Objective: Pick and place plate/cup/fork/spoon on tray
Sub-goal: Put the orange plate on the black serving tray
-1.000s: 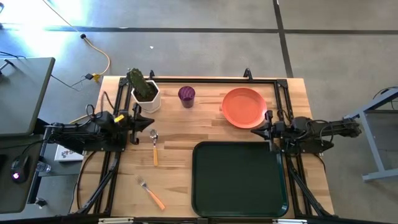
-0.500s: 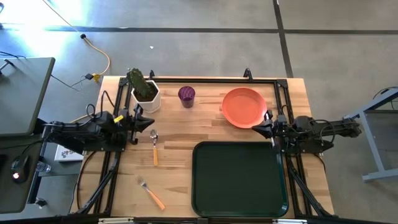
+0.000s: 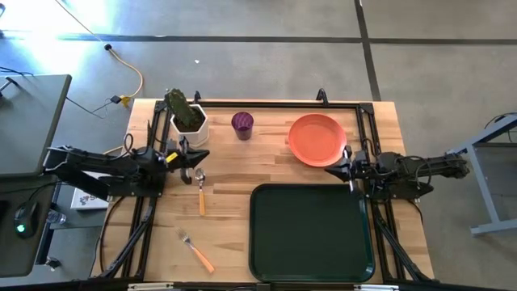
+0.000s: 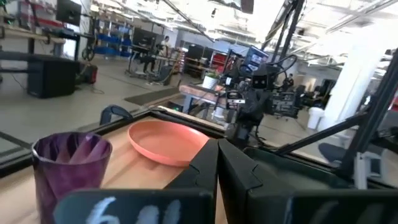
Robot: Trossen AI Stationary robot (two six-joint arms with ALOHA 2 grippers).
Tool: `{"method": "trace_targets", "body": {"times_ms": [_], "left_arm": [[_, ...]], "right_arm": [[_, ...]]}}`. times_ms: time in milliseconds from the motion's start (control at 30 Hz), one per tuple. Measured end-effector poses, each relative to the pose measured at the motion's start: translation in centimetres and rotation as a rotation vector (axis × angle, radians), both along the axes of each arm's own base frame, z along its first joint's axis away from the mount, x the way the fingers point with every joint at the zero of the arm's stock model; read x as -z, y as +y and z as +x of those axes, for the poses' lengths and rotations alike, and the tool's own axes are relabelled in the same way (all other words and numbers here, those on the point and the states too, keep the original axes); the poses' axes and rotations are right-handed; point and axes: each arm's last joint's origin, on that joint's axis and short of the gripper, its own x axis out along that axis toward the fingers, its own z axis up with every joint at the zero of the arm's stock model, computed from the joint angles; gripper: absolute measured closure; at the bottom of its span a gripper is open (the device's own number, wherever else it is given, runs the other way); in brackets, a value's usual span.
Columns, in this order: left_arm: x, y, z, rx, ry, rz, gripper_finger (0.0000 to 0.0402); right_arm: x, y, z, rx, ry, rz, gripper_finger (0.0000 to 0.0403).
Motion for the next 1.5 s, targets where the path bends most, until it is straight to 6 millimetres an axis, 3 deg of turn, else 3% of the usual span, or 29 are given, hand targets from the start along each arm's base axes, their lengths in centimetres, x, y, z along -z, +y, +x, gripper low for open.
{"method": "trace_targets", "body": {"times_ms": [300, 567, 767, 1000, 1200, 1500], "left_arm": [[0.6, 0.0, 2.3, -0.016, 0.001, 0.054, 0.0401], [-0.9, -0.2, 4.2, 0.022, -0.026, 0.059, 0.0381], [-2.2, -0.2, 5.3, 0.021, -0.038, 0.086, 0.0348], [-1.5, -0.3, 6.1, 0.039, 0.021, 0.106, 0.0327], [-1.1, -0.2, 6.4, 0.027, 0.05, 0.128, 0.0325], [-1.1, -0.2, 6.4, 0.026, 0.048, 0.128, 0.0325]], "right_arm": [[-1.0, -0.4, -0.1, 0.139, -0.101, -0.014, 0.0394], [-2.1, -1.2, -0.4, 0.375, -0.085, 0.102, 0.0292], [-4.4, -2.5, -0.6, 0.65, 0.128, 0.111, 0.0222], [-6.7, -4.7, -0.3, 1.011, 0.468, 0.105, 0.0213], [-6.6, -7.5, 2.2, 1.016, 0.707, 0.221, 0.0229], [-3.9, -14.4, 4.0, 1.013, 0.983, 0.307, 0.0225]]}}
